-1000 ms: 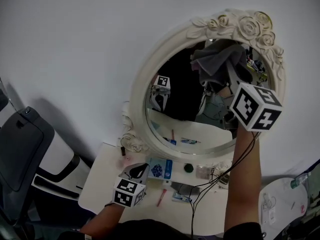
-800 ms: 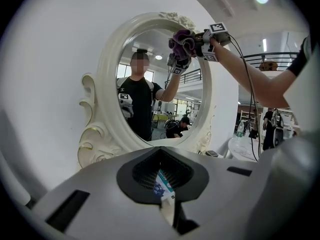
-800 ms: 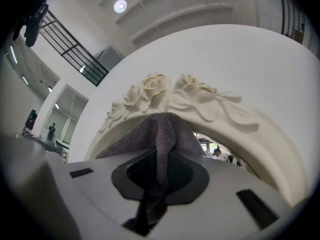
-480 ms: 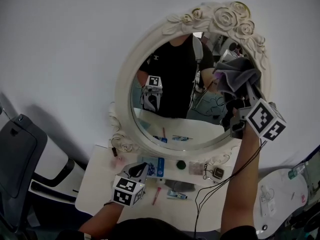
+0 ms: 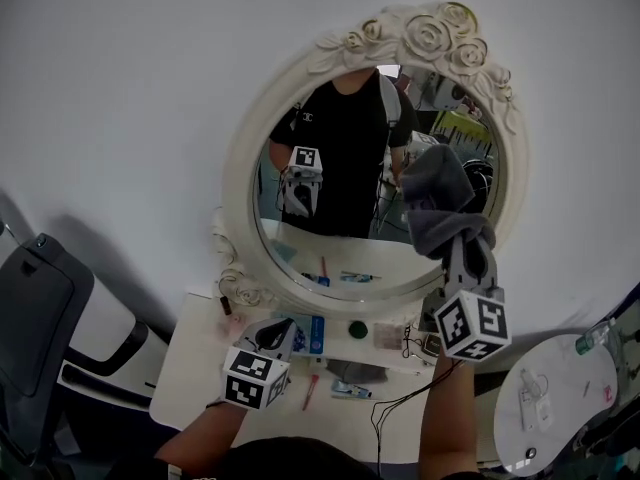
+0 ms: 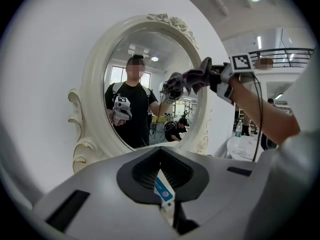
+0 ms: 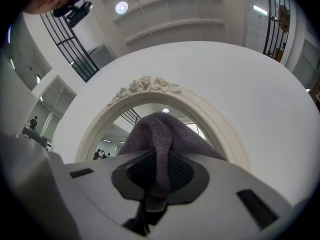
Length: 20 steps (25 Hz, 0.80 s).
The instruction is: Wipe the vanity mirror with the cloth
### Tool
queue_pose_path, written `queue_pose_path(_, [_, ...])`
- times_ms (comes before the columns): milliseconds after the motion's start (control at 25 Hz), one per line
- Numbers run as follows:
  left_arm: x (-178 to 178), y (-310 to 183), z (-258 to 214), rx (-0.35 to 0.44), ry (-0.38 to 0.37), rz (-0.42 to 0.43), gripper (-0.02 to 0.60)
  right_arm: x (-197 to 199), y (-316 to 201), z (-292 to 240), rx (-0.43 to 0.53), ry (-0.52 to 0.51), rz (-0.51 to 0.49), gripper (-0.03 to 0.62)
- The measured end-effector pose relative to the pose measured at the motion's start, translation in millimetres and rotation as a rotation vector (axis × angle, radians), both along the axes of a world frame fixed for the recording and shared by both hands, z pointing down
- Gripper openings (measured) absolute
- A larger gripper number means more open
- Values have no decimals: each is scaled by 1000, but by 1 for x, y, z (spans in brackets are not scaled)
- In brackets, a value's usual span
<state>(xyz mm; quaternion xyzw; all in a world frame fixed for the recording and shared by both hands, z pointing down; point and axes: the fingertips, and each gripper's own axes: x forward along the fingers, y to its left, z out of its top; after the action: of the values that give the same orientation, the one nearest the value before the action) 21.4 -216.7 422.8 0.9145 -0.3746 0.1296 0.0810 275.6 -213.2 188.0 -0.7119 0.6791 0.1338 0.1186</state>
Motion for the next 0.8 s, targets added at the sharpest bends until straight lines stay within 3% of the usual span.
queue_pose_path(240, [12,7,-12,22,9,36,6,-44,49,109,-125,-74,4,44])
queue_pose_path(440, [19,9,-9,22,2,46,6,-46,58,179,-286,-176,49,43])
queue_pose_path(800, [18,13,-7,21,5,41,6,-60,59,212,-383,-152,-1,43])
